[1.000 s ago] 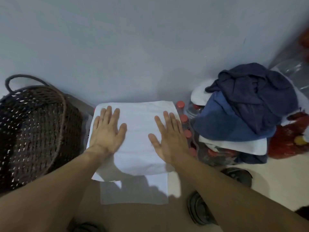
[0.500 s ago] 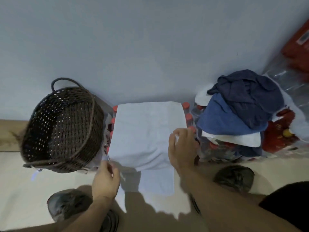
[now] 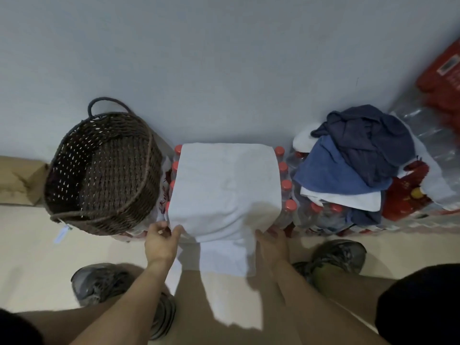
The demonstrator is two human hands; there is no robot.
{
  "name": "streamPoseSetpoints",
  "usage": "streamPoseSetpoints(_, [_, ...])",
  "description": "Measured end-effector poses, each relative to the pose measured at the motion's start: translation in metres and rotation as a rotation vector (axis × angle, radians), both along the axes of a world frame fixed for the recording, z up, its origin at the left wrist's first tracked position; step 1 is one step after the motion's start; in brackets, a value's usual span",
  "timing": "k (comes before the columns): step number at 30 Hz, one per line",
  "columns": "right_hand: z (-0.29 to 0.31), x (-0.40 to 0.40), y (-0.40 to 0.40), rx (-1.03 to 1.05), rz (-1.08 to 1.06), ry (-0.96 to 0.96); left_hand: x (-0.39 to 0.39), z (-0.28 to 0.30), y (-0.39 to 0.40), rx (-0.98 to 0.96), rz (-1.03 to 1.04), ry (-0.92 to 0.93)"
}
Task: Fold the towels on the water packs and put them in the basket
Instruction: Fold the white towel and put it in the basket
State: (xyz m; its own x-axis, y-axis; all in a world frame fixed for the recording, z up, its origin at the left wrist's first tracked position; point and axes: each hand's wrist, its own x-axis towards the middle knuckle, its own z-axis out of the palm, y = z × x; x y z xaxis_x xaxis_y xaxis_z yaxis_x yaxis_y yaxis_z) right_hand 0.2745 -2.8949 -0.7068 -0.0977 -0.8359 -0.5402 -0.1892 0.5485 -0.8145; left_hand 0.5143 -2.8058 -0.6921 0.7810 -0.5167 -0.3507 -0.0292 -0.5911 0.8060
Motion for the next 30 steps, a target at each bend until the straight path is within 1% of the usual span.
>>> streamPoseSetpoints(2, [0.007, -0.002, -0.006, -0.003, -0.026, -0.066, -0.003, 0.001, -0.002, -0.002, -0.006, 0.0])
streamPoseSetpoints(4, [0.005, -0.003, -0.007, 0.065, -0.059, -0.118, -0.005, 0.002, -0.003, -0.014, -0.033, -0.019])
streamPoseSetpoints(7, [-0.001, 0.0, -0.006, 0.151, -0.073, -0.08, -0.004, 0.003, -0.004, -0.018, -0.05, -0.027])
streamPoseSetpoints(9, [-0.002, 0.001, -0.007, 0.126, -0.076, -0.007, -0.005, 0.006, -0.004, -0.006, -0.061, -0.023])
streamPoseSetpoints(12, [-0.001, -0.002, -0.007, 0.092, -0.026, 0.12, -0.011, 0.011, -0.002, -0.013, -0.051, 0.008])
streamPoseSetpoints(15, [0.005, -0.009, -0.002, 0.064, -0.128, 0.152, -0.009, 0.018, 0.0, 0.006, -0.06, -0.006])
streamPoseSetpoints(17, [0.011, -0.012, 0.002, -0.012, -0.174, 0.242, -0.002, 0.025, -0.005, 0.035, -0.079, -0.054])
streamPoseSetpoints(20, [0.027, -0.013, 0.006, -0.171, -0.31, 0.333, 0.006, 0.042, -0.021, 0.04, -0.116, -0.084])
streamPoseSetpoints(22, [0.043, -0.01, 0.002, -0.249, -0.36, 0.39, 0.01, 0.055, -0.034, -0.013, -0.095, -0.068])
streamPoseSetpoints(23, [0.052, -0.008, -0.003, -0.271, -0.37, 0.384, 0.011, 0.062, -0.04, -0.051, -0.064, -0.051])
streamPoseSetpoints(25, [0.069, -0.003, -0.014, -0.3, -0.409, 0.262, 0.011, 0.075, -0.051, -0.148, 0.013, 0.008])
streamPoseSetpoints(27, [0.086, -0.001, -0.027, -0.356, -0.452, 0.13, 0.008, 0.089, -0.06, -0.249, 0.068, 0.109])
streamPoseSetpoints(28, [0.093, -0.001, -0.034, -0.385, -0.432, 0.104, 0.006, 0.094, -0.063, -0.299, 0.065, 0.157])
streamPoseSetpoints(29, [0.1, 0.0, -0.04, -0.399, -0.368, 0.096, 0.005, 0.098, -0.065, -0.351, 0.032, 0.192])
streamPoseSetpoints(30, [0.105, 0.001, -0.047, -0.388, -0.259, 0.128, 0.004, 0.101, -0.066, -0.392, -0.041, 0.2])
